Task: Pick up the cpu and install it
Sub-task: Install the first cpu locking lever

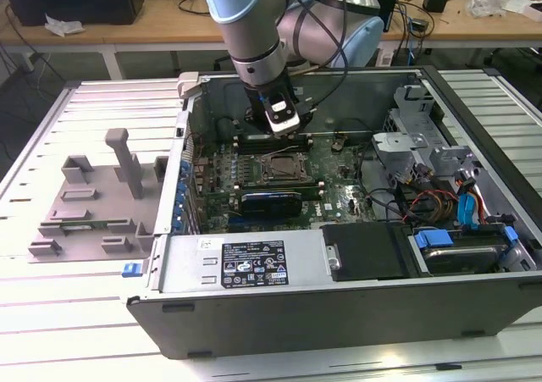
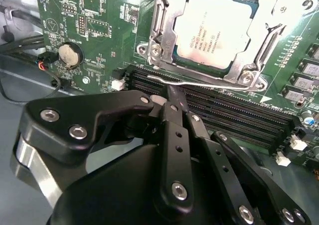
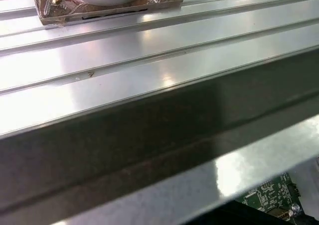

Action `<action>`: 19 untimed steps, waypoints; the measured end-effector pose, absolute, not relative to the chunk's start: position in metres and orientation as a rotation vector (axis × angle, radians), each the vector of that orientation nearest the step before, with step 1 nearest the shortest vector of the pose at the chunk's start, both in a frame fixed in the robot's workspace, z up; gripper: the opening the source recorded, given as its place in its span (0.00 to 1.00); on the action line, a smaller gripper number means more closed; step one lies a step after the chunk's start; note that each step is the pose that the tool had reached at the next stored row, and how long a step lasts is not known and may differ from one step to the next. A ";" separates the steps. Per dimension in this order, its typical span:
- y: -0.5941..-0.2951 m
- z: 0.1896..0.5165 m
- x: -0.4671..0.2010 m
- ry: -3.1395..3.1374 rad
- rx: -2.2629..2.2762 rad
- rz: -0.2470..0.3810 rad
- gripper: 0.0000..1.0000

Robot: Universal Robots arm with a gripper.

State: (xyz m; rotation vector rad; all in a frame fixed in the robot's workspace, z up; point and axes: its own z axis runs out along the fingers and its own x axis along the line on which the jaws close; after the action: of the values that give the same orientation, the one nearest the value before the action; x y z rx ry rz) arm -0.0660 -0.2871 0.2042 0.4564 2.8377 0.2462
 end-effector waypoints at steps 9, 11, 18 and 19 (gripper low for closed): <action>-0.287 0.226 -0.066 2.838 0.456 0.246 0.11; -0.287 0.228 -0.066 2.838 0.456 0.246 0.11; -0.287 0.232 -0.066 2.838 0.457 0.246 0.11; -0.287 0.232 -0.067 2.838 0.457 0.246 0.11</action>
State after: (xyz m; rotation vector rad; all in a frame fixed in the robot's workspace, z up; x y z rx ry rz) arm -0.0666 -0.2873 0.2315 0.4571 2.8376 0.2462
